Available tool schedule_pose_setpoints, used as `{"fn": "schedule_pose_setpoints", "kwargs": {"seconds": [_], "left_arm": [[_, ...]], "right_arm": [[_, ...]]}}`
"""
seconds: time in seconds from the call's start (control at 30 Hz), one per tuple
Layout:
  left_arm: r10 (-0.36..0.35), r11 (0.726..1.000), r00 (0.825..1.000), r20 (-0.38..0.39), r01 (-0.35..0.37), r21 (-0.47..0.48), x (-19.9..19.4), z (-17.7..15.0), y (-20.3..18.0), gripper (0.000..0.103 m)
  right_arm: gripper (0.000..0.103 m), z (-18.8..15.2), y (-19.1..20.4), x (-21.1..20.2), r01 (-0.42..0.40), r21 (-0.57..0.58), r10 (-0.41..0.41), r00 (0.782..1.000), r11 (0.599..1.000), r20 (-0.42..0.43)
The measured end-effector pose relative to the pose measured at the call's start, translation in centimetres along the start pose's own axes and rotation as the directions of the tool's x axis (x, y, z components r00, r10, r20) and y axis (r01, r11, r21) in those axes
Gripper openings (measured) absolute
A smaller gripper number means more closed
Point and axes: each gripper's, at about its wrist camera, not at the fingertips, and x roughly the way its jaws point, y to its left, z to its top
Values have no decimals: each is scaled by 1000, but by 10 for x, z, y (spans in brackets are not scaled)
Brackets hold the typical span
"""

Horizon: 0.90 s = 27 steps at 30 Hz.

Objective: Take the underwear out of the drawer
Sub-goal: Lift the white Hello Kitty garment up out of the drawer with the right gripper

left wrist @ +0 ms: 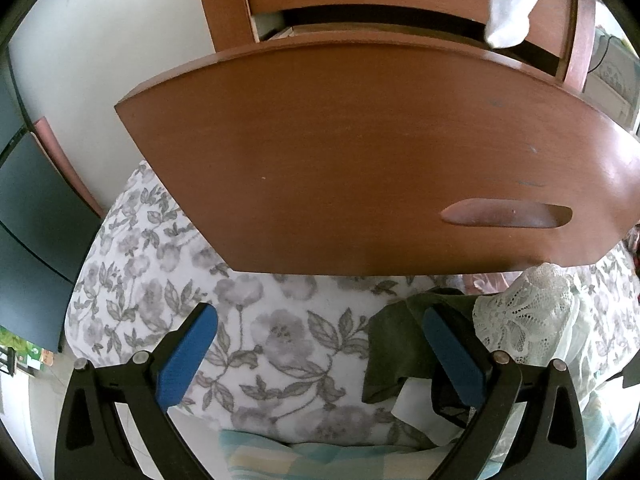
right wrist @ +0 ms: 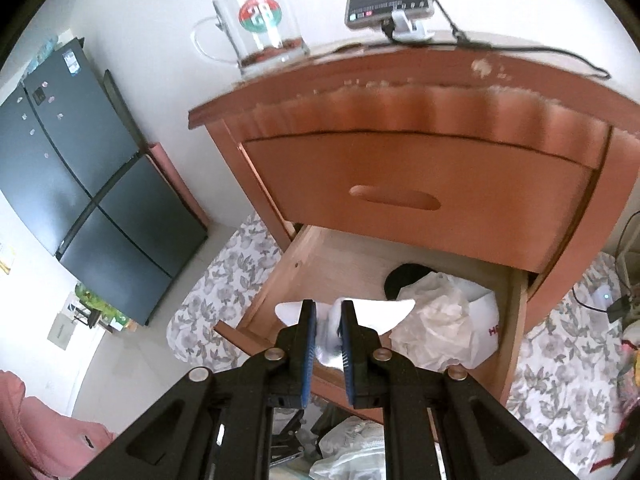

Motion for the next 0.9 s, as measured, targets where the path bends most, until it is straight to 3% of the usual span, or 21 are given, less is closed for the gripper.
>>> {"fn": "schedule_pose_setpoints", "kwargs": {"seconds": [0.9], "left_arm": [[59,997,995,80,-62,38,-22,-4,-9,102]], "right_arm": [[12,-41,36,-84,16,0,-16,995,1000,100]]}}
